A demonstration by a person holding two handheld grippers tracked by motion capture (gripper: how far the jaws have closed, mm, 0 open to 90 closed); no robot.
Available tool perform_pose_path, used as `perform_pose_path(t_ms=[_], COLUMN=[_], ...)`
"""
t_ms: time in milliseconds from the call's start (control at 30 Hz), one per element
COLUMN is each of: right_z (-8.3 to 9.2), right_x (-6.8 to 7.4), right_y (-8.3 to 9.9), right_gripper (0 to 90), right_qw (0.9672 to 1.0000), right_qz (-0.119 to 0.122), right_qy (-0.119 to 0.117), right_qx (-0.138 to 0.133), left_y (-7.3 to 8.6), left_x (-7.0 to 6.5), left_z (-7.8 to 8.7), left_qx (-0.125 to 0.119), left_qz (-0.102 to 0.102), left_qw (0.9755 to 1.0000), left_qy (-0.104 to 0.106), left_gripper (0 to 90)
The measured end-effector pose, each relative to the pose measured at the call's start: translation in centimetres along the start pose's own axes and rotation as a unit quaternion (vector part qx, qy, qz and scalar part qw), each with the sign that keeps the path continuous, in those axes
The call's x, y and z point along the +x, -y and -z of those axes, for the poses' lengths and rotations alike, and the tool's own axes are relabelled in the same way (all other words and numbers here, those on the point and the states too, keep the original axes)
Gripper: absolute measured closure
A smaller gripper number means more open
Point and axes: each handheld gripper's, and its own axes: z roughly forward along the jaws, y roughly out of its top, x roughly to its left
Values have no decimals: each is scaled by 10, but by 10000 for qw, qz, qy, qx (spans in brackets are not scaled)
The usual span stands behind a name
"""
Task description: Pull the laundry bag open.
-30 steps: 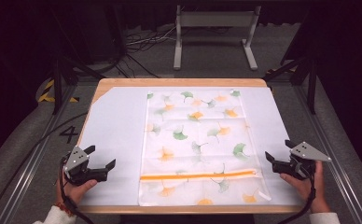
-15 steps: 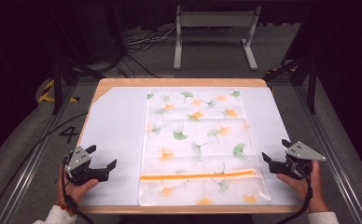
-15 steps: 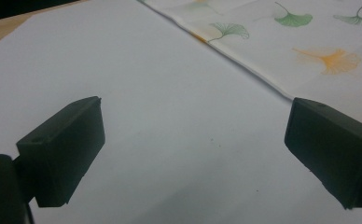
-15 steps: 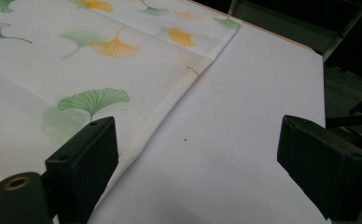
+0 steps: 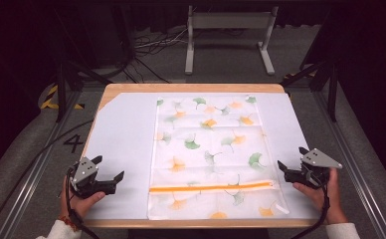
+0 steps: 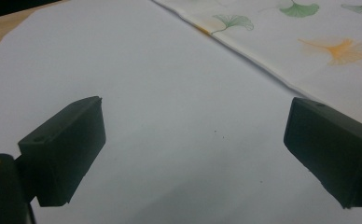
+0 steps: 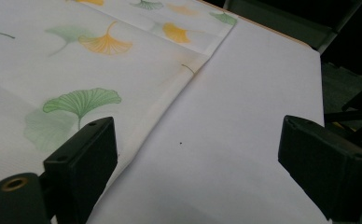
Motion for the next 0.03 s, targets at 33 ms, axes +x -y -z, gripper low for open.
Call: perform_pose_path(t_ms=[33], right_z=[0], right_x=[0], right_y=[-1], right_gripper=[115], right_qw=[10000], right_qz=[0], right_qy=[-17], right_qx=[0], left_y=[0], left_x=[1], left_z=[0], left_qx=[3], left_qz=[18], left_qw=[10000], left_qy=[9], left_gripper=[59])
